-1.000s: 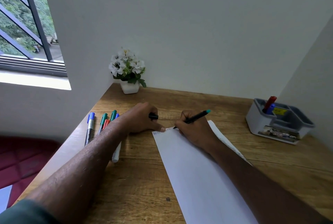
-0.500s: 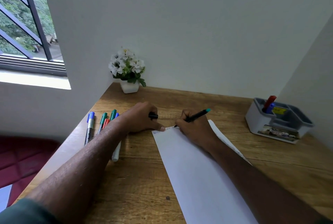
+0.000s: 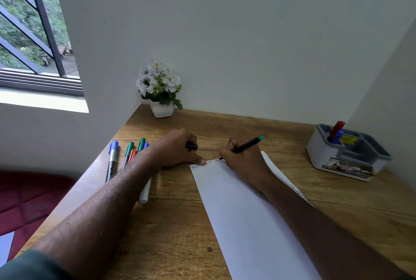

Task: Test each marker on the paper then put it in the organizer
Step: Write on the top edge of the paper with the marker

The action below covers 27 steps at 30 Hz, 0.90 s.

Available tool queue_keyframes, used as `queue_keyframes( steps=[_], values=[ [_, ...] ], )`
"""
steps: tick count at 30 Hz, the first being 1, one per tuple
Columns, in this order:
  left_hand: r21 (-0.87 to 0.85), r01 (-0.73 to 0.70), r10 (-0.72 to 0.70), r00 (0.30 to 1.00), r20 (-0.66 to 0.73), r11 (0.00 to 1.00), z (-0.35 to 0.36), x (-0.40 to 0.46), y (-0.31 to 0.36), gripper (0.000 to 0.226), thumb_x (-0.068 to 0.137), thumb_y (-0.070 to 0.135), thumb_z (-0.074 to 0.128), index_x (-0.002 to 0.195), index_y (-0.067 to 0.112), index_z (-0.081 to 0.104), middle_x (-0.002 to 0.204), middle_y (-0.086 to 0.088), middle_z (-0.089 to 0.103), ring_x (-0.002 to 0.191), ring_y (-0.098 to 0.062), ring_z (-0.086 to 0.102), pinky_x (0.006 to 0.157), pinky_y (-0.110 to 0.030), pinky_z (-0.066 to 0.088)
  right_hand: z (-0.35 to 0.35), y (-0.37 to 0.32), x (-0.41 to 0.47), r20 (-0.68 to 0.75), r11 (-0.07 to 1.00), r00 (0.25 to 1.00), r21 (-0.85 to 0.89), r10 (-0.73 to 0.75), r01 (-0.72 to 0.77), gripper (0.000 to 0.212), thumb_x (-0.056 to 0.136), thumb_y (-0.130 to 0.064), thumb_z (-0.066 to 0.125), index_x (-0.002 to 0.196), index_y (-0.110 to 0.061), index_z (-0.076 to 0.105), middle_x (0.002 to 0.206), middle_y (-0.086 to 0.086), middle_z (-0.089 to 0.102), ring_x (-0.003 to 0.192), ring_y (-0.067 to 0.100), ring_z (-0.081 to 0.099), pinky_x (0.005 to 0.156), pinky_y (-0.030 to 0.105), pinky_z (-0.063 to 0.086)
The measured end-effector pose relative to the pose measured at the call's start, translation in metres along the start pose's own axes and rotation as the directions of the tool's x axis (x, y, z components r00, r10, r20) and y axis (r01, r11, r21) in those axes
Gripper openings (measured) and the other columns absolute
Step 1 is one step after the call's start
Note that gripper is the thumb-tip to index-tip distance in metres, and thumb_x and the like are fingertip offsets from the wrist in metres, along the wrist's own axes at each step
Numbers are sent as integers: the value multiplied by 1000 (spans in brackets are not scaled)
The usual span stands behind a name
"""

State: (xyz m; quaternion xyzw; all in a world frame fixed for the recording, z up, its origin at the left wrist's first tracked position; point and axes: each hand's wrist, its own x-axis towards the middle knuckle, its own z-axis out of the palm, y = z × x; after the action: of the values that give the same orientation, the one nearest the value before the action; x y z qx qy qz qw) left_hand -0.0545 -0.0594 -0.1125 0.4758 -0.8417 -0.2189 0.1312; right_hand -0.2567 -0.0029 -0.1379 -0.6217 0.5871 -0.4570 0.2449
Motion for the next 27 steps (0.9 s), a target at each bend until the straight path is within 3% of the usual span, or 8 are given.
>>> queue_keyframes(
  steps=[6,11,15,20,27],
  values=[
    [-5,-7,7,1000,-9,1000,0,-1,0,33,74,47,83,79,24,60,81,7,62,74,-7,54,59,-24,36,0,0,-1,11,1000,1000,-16,20,-20,30,80,-7,67,60,-9,46,55,-1,48,55,8,45,55,21,40],
    [10,-9,9,1000,1,1000,-1,-1,1,32,75,47,82,80,27,58,83,8,61,75,-6,53,59,-23,35,1,2,1,-4,1000,1000,-20,16,-16,27,81,-7,67,68,6,48,58,5,49,58,11,46,57,26,40],
    [17,-7,7,1000,2,1000,-1,-2,1,31,76,47,82,79,28,56,82,9,59,74,-5,52,59,-22,34,0,3,1,-5,1000,1000,-17,15,-15,30,80,-7,66,62,-2,43,55,1,43,56,10,42,55,24,38],
    [4,-5,5,1000,3,1000,-1,-1,2,31,76,46,82,80,27,58,82,9,61,74,-6,53,59,-22,34,2,2,2,-7,1000,1000,-26,13,-14,27,80,-8,67,67,4,48,58,4,49,57,9,46,56,24,41],
    [-3,5,-5,1000,-1,1000,-1,-1,1,32,74,48,82,82,27,59,85,8,62,77,-7,54,60,-24,36,1,3,1,-6,1000,1000,-14,19,-19,30,80,-8,66,66,5,43,57,4,43,57,11,41,57,28,39]
  ],
)
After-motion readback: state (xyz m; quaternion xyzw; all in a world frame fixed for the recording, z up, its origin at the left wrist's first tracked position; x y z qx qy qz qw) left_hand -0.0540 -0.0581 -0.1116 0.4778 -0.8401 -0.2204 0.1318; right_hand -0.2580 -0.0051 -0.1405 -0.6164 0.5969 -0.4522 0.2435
